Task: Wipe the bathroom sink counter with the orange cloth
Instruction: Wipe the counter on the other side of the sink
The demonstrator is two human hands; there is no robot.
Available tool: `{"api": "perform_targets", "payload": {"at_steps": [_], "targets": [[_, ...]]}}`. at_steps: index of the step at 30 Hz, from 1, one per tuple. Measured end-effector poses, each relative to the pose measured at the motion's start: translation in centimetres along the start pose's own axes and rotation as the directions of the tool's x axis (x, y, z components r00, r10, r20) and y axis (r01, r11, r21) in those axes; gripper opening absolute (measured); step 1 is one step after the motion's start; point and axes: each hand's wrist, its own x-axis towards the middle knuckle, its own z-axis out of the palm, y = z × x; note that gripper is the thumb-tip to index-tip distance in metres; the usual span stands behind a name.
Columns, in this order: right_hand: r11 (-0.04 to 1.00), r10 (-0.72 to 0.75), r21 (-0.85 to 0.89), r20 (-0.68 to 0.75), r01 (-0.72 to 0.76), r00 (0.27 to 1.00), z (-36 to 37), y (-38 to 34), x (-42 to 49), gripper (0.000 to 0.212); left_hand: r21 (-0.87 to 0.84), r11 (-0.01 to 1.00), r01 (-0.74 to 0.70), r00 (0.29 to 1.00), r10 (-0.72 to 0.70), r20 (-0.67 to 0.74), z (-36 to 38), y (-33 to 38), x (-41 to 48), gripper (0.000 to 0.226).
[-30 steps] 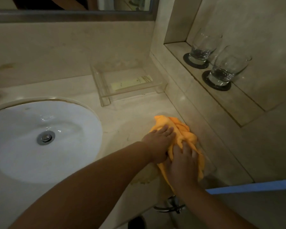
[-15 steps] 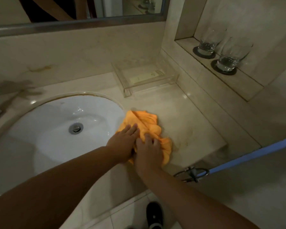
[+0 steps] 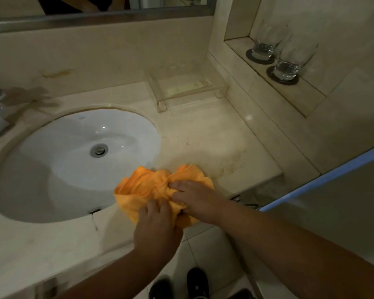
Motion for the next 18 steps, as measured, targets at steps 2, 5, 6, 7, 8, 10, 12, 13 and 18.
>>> {"api": "perform_targets", "payload": {"at_steps": [2, 5, 6, 7, 8, 10, 12, 13, 18], "targets": [[1.000, 0.026, -0.017, 0.015, -0.025, 1.000, -0.7, 2.2, -1.6, 0.039, -0.051, 0.999, 0.017, 0.999, -0.016, 0.034, -0.1, 2.9, 0.9, 0.049], [0.986, 0.117, -0.117, -0.030, -0.120, 0.993, -2.2, 5.3, -4.4, 0.041, -0.056, 0.997, 0.047, 0.996, -0.042, 0.080, 0.0, 7.3, 3.2, 0.046], [0.977, 0.158, -0.140, -0.038, -0.162, 0.987, -2.6, 6.3, -5.2, 0.043, -0.046, 0.998, 0.035, 0.996, -0.031, 0.085, 0.3, 8.7, 4.2, 0.044], [0.966, 0.206, -0.158, -0.022, -0.207, 0.978, -3.0, 7.3, -6.1, 0.046, -0.059, 0.998, 0.021, 0.997, -0.016, 0.080, 0.4, 10.0, 5.2, 0.042], [0.954, 0.250, -0.168, -0.001, -0.247, 0.968, -3.5, 8.4, -6.8, 0.048, -0.083, 0.996, 0.015, 0.996, -0.008, 0.087, 0.6, 11.2, 6.1, 0.041], [0.939, 0.303, -0.174, 0.006, -0.297, 0.953, -4.6, 10.3, -8.1, 0.053, -0.136, 0.991, 0.008, 0.996, 0.003, 0.085, 1.0, 13.1, 8.0, 0.044], [0.922, 0.353, -0.171, 0.003, -0.348, 0.936, -5.4, 12.1, -9.3, 0.053, -0.148, 0.989, -0.023, 0.995, 0.036, 0.089, 1.4, 14.8, 9.8, 0.049], [0.910, 0.386, -0.164, 0.003, -0.380, 0.923, -5.7, 12.8, -9.8, 0.051, -0.145, 0.988, -0.046, 0.995, 0.058, 0.082, 1.6, 15.4, 10.8, 0.051], [0.820, 0.559, -0.102, -0.072, -0.563, 0.826, -5.6, 15.2, -11.9, 0.043, -0.089, 0.979, -0.184, 0.982, 0.187, 0.027, 1.9, 18.3, 14.1, 0.055]]}}
